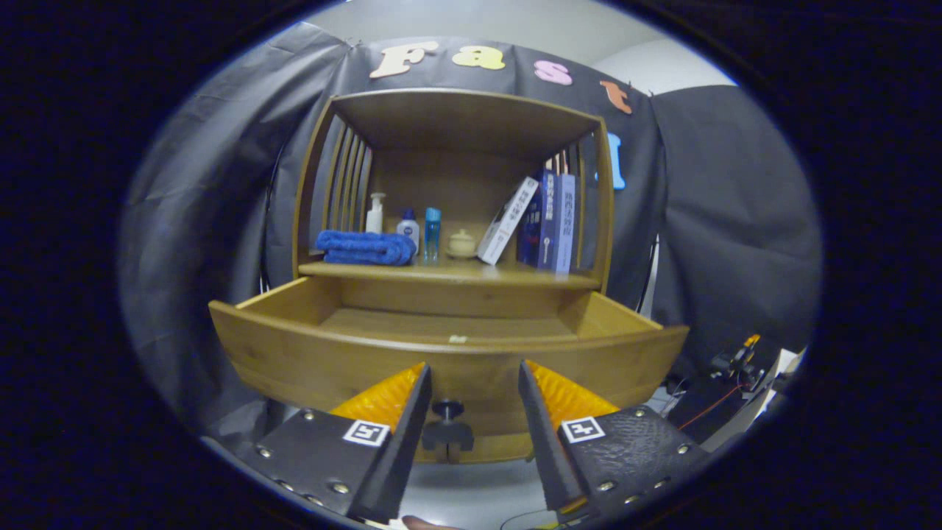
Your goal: Pull open the drawer, take out the items inside it, and place them on the countertop above the cabinet.
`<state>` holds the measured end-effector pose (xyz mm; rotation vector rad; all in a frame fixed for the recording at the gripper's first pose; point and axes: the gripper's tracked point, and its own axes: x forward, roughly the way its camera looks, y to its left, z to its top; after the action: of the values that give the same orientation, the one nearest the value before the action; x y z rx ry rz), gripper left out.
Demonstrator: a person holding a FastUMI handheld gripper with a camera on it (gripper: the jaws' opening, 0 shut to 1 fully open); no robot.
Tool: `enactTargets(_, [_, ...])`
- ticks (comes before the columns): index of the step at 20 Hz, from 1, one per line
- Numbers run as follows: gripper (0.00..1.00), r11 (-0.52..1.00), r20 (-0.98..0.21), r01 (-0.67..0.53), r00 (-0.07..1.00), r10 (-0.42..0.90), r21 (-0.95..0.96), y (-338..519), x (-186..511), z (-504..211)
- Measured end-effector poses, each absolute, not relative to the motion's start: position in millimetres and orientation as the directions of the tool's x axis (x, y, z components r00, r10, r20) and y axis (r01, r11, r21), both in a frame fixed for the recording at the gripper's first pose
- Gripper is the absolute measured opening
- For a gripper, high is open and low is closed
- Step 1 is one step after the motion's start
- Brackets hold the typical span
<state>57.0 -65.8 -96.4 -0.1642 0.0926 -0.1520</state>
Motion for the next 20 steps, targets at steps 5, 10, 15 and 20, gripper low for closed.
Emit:
enactTargets(5, [0.93,0.975,-0.063,0.153,0.984,-0.165,-0.16,-60.1,87.3,-60.1])
enactTargets(10, [0.98,0.979,-0.241,0.142,0.955,-0.174,-0.143,-62.9,145.5,-78.6])
enactTargets(15, [0.98,0.979,-0.409,0.174,0.89,-0.203,-0.106,-74.1,187.7,-100.4])
enactTargets(20, [0.9,0.975,-0.581,0.214,0.787,-0.208,-0.058,-80.1,195.4,-142.6])
